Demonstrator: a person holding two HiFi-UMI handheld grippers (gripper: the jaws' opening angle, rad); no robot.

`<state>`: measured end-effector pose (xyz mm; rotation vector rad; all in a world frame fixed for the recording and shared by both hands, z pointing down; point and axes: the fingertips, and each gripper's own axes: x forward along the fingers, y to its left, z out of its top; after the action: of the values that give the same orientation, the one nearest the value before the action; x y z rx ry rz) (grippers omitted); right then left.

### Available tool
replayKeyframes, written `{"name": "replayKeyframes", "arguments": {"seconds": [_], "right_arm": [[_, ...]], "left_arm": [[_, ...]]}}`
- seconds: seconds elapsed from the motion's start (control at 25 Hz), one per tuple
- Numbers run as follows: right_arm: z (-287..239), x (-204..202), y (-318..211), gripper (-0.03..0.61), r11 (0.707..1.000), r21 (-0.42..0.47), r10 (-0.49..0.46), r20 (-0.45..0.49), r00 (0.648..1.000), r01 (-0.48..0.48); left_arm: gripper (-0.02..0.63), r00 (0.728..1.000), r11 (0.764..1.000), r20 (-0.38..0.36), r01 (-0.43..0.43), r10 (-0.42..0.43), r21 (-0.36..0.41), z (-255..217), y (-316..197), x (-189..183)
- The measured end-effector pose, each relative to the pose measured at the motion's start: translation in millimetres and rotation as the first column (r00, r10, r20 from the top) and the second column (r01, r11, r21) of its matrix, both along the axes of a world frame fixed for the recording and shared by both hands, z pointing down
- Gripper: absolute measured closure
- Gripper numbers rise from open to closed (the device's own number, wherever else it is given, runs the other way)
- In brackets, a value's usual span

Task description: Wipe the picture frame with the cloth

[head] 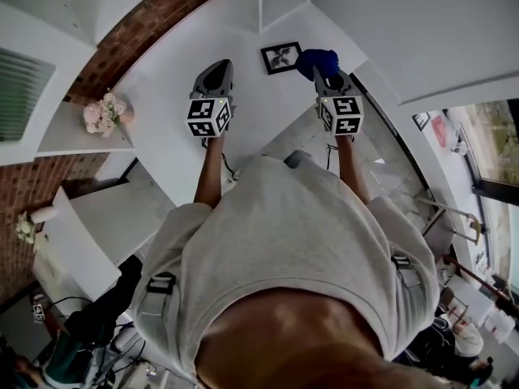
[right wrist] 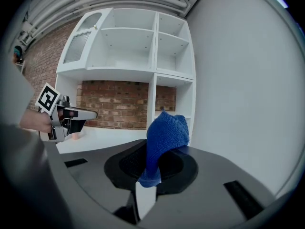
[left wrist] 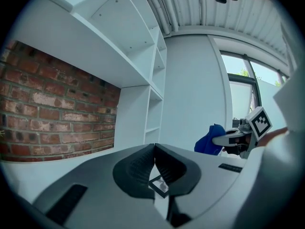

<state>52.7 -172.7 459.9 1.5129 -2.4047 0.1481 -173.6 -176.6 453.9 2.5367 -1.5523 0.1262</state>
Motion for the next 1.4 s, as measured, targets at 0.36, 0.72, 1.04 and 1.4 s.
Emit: {"name": "replayKeyframes", "arguments": {"seconds": [0.36,0.72,1.04,1.4], "right_arm": [[20.3,5.7,6.1,0.522,0.998,-0.061,0.010,-0.003,1.000,-0.010],[46.5,-4.2,-27.2,0.522,0.993,-0.113,-0.028,0.011,1.000,0.029],[69.6,-33.8,-74.9,0.521,0.983,-0.154,-0.097,0.036,0.995,0.101],[100.3,-51.6,-110.7,0.520,0.962,-0.221,-0.152,0.043,0.987,0.158]], "left_arm": [[0.598,1.000,0.999,-0.006,-0.031,0.031,-0.044,17.2,-3.8,14.3],[0.598,1.000,0.994,-0.021,0.000,-0.003,-0.114,47.4,-19.8,9.5],[0.598,1.000,0.987,-0.017,0.001,-0.004,-0.163,69.4,-54.1,13.7],[0.598,0.999,0.972,-0.006,0.033,-0.035,-0.233,94.3,-75.7,7.2]]}}
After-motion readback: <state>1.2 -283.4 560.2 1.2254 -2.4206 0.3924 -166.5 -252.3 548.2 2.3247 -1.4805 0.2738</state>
